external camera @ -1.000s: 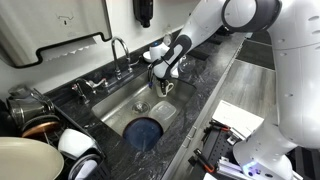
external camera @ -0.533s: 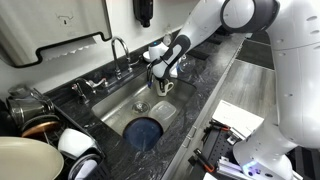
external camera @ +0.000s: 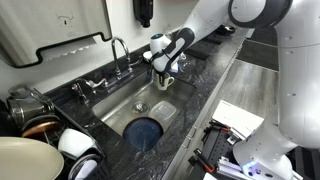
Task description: Put the mug on the counter
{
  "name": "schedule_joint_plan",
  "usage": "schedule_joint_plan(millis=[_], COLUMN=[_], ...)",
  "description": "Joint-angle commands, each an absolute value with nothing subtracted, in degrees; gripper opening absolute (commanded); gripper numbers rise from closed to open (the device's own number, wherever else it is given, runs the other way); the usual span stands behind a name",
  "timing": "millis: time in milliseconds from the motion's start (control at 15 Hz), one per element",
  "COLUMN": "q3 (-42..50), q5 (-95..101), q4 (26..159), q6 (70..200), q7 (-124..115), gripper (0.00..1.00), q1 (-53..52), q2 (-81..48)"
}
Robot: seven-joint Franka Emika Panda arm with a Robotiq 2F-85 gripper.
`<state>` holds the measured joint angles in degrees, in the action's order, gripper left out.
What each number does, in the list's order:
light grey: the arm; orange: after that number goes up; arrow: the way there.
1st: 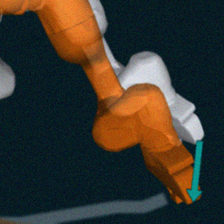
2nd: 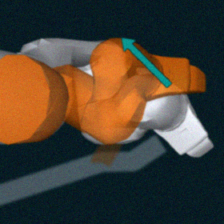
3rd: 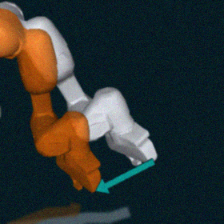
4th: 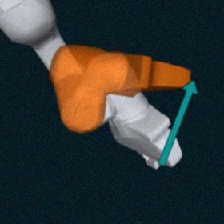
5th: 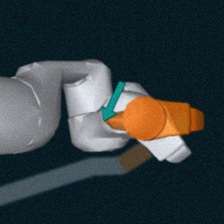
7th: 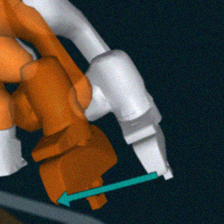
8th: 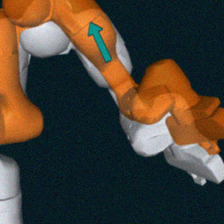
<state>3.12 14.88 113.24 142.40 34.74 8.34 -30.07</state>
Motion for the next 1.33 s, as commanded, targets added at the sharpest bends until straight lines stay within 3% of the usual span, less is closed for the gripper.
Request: schedule_joint_plan(millis=[0,467,1267], q3=[3.49,4.39,5.88], q5=[15.79,16.58,19.15], q4=[120.09,122.80,99.98], q6=[141.54,138.04,126.96], q7=[33.64,29.07,9.60], gripper=[0.03,0.03,0.03], q1=[8.83,7.35,5.46], q2=[-18.33,-8.24,-24.83])
